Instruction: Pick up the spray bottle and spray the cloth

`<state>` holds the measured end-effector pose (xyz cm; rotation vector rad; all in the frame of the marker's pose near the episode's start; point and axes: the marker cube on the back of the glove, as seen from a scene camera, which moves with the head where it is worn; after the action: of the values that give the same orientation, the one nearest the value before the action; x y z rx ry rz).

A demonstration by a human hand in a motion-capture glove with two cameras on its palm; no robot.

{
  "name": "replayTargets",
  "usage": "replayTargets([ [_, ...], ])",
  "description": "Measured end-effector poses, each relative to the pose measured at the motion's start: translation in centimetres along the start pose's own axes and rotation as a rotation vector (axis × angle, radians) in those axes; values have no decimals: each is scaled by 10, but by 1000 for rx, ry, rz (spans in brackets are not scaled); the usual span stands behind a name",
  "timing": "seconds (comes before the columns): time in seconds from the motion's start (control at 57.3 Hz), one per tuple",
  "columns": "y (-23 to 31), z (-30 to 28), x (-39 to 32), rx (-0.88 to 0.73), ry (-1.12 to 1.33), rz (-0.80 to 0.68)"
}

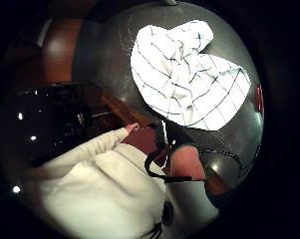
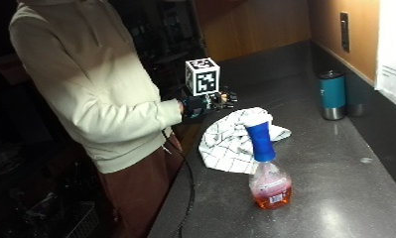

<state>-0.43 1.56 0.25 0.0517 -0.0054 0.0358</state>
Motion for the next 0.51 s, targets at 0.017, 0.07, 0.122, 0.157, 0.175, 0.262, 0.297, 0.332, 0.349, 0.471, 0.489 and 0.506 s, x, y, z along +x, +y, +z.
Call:
replayTargets([
  [0.017,2,0,0,6,1,2],
  [0.07,6,-1,3,28,3,7],
  [0.122,11,-3,5,64,1,9],
  [0.157,15,-5,7,95,-6,6],
  [0.175,17,-5,8,112,-9,5],
  [0.262,28,-9,17,204,-32,14],
  [0.297,33,-10,21,238,-46,19],
  [0.332,38,-11,25,268,-59,23],
  [0.349,41,-12,27,282,-66,26],
  [0.471,58,-18,43,394,-106,56],
  [0.489,61,-19,46,411,-110,64],
  [0.506,64,-20,49,429,-116,72],
])
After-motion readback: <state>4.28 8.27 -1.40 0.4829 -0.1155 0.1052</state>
